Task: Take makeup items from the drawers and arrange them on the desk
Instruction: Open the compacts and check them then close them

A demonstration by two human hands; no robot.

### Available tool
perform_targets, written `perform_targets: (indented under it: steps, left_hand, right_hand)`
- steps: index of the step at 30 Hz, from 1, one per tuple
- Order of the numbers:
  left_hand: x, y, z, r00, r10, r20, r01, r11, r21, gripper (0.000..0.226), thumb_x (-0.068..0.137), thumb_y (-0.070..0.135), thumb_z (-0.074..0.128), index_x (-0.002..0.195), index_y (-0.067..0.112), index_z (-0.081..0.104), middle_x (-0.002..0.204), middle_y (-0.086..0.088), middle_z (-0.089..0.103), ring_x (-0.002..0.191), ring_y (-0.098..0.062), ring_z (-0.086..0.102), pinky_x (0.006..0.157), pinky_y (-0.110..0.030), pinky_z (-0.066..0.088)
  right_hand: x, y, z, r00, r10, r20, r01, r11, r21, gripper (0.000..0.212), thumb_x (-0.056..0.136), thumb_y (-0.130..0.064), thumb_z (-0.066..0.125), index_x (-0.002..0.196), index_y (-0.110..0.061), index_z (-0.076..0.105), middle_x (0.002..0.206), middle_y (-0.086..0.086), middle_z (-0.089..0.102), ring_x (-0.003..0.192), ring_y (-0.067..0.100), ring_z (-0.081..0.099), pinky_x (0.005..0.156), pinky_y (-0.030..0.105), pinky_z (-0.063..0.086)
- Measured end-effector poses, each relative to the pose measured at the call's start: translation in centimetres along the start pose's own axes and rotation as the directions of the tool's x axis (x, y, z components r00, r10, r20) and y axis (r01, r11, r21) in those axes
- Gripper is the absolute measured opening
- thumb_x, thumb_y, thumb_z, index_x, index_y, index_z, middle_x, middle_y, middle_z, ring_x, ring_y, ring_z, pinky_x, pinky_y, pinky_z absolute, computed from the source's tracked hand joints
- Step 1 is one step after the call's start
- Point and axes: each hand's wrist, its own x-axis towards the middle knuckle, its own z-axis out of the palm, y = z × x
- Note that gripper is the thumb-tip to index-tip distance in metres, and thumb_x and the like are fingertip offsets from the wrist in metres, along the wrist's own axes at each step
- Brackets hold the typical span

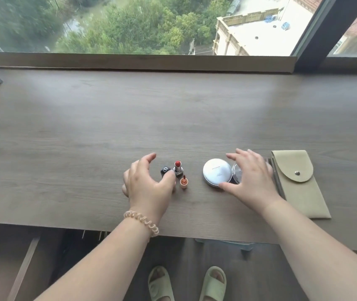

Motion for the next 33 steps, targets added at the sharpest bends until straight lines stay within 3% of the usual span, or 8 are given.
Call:
perform_targets:
  steps: [6, 12, 15, 18, 22, 26, 29, 33]
  left_hand:
    - [-1.1, 3.7, 1.5, 0.985, 0.169, 0.02, -0.168, 0.985, -0.034, 0.052, 0.069, 0.043, 0.052, 0.119, 0.032, 0.054, 0.11, 0.018, 0.047, 0.112, -0.009, 0.036, 0.094, -0.028, 0.027]
    - [-3.4, 3.6, 2.6, 0.976, 0.217, -0.018, -0.218, 0.97, -0.105, 0.04, 0.072, 0.034, 0.056, 0.112, 0.029, 0.059, 0.091, 0.018, 0.049, 0.094, -0.009, 0.04, 0.088, -0.041, 0.044]
    - [-4.3, 4.1, 2.4, 0.972, 0.233, 0.012, -0.227, 0.959, -0.17, 0.04, 0.072, 0.033, 0.059, 0.111, 0.03, 0.058, 0.094, 0.014, 0.052, 0.093, -0.012, 0.049, 0.084, -0.036, 0.047]
    - [-5.0, 5.4, 1.7, 0.962, 0.15, 0.229, -0.055, 0.925, -0.376, 0.058, 0.067, 0.046, 0.066, 0.121, 0.037, 0.05, 0.115, 0.012, 0.053, 0.104, -0.007, 0.054, 0.086, -0.023, 0.045]
    - [-5.9, 8.0, 1.1, 0.832, 0.179, 0.525, 0.219, 0.763, -0.608, 0.082, 0.065, 0.042, 0.072, 0.137, 0.042, 0.034, 0.128, 0.003, 0.056, 0.104, 0.002, 0.062, 0.08, -0.019, 0.048]
    - [-7.1, 10.8, 0.8, 0.769, 0.293, 0.568, 0.272, 0.655, -0.705, 0.074, 0.062, 0.033, 0.075, 0.129, 0.038, 0.044, 0.099, 0.002, 0.072, 0.092, -0.012, 0.069, 0.081, -0.028, 0.049]
    - [-8.2, 12.1, 0.6, 0.76, 0.316, 0.568, 0.324, 0.573, -0.753, 0.071, 0.061, 0.027, 0.075, 0.127, 0.03, 0.048, 0.082, 0.0, 0.071, 0.082, -0.017, 0.069, 0.089, -0.038, 0.047]
    - [-9.6, 12.7, 0.3, 0.739, 0.308, 0.6, 0.379, 0.546, -0.747, 0.069, 0.063, 0.026, 0.077, 0.127, 0.022, 0.051, 0.097, -0.011, 0.068, 0.085, -0.028, 0.066, 0.097, -0.049, 0.045]
  right_hand:
    - [1.2, -0.7, 1.1, 0.967, -0.051, 0.25, 0.07, 0.995, -0.07, 0.086, 0.073, -0.037, 0.072, 0.144, -0.037, 0.024, 0.157, -0.007, 0.021, 0.146, 0.015, 0.006, 0.115, 0.04, 0.001]
    - [1.8, -0.7, 1.5, 0.979, -0.085, 0.188, 0.092, 0.995, -0.029, 0.068, 0.069, -0.028, 0.067, 0.132, -0.032, 0.041, 0.133, -0.01, 0.048, 0.132, 0.014, 0.031, 0.113, 0.039, 0.006]
    - [1.6, -0.8, -0.1, 0.993, -0.061, 0.105, 0.043, 0.985, 0.169, 0.067, 0.061, -0.035, 0.074, 0.123, -0.035, 0.05, 0.121, -0.013, 0.056, 0.122, 0.011, 0.043, 0.11, 0.035, 0.021]
    - [0.7, -0.9, -3.9, 0.975, -0.059, 0.216, -0.074, 0.825, 0.56, 0.06, 0.056, -0.039, 0.077, 0.112, -0.038, 0.058, 0.112, -0.017, 0.062, 0.114, 0.001, 0.052, 0.095, 0.028, 0.04]
    - [-1.0, -1.7, -8.9, 0.949, -0.206, 0.24, -0.027, 0.703, 0.71, 0.046, 0.059, -0.036, 0.078, 0.104, -0.037, 0.066, 0.111, -0.009, 0.066, 0.106, -0.007, 0.056, 0.089, 0.025, 0.044]
    - [-2.7, -2.0, -13.3, 0.935, -0.299, 0.191, 0.088, 0.715, 0.693, 0.042, 0.065, -0.04, 0.075, 0.106, -0.035, 0.068, 0.111, -0.01, 0.069, 0.112, -0.002, 0.056, 0.096, 0.026, 0.044]
    - [-4.0, -1.7, -15.8, 0.92, -0.368, 0.132, 0.239, 0.796, 0.556, 0.04, 0.073, -0.046, 0.066, 0.112, -0.045, 0.062, 0.12, -0.022, 0.063, 0.13, -0.002, 0.041, 0.11, 0.029, 0.028]
    - [-5.6, -2.2, -18.2, 0.876, -0.473, 0.098, 0.446, 0.87, 0.213, 0.055, 0.076, -0.055, 0.043, 0.128, -0.041, 0.049, 0.123, -0.017, 0.061, 0.131, 0.002, 0.04, 0.118, 0.035, 0.005]
